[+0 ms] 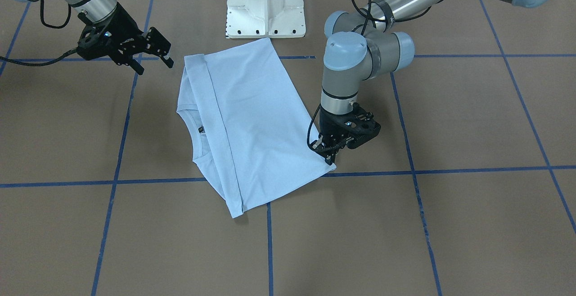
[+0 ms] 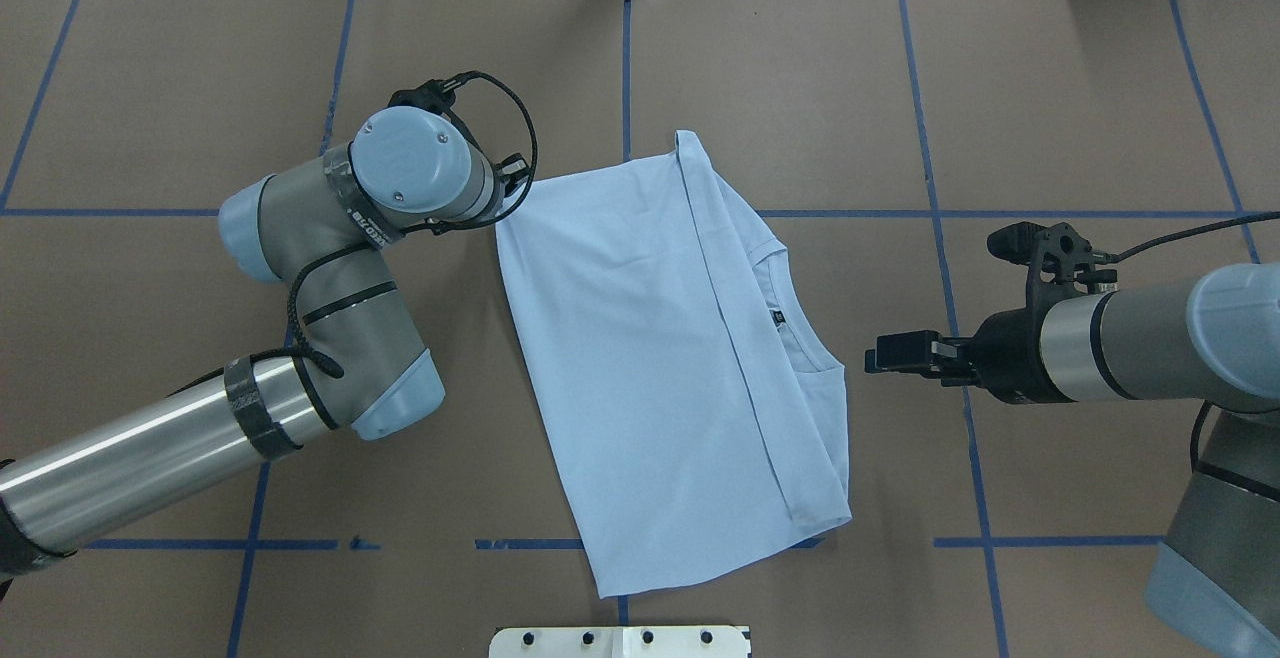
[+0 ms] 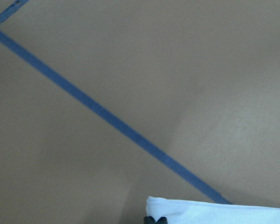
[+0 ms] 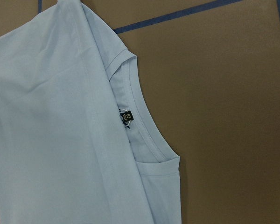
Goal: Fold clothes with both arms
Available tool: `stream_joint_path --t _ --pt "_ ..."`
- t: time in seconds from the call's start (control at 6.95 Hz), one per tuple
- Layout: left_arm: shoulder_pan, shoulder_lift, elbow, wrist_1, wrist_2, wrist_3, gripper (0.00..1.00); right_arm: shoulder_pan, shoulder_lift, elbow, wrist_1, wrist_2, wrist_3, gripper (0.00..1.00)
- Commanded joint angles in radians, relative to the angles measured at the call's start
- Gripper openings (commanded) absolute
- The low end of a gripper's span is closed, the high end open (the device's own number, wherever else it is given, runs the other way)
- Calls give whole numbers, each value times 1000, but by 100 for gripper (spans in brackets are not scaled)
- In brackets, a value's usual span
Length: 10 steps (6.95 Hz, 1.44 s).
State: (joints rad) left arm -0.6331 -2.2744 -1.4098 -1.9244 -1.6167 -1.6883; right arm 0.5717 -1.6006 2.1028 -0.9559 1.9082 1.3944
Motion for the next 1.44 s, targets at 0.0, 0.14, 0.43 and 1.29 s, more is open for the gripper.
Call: stream_joint_path --t 0.0,0.14,0.43,1.29 --pt "-33 -133 276 -215 46 99 0 -1 8 -6 0 -9 0 100" --pt "-40 -166 381 -363 70 108 0 -1 14 -7 0 -9 0 100" --pt "-71 -183 451 -404 98 192 0 -1 37 -7 0 -14 0 100" --pt "-92 -206 499 -470 141 234 0 -9 99 -49 -3 -41 0 100"
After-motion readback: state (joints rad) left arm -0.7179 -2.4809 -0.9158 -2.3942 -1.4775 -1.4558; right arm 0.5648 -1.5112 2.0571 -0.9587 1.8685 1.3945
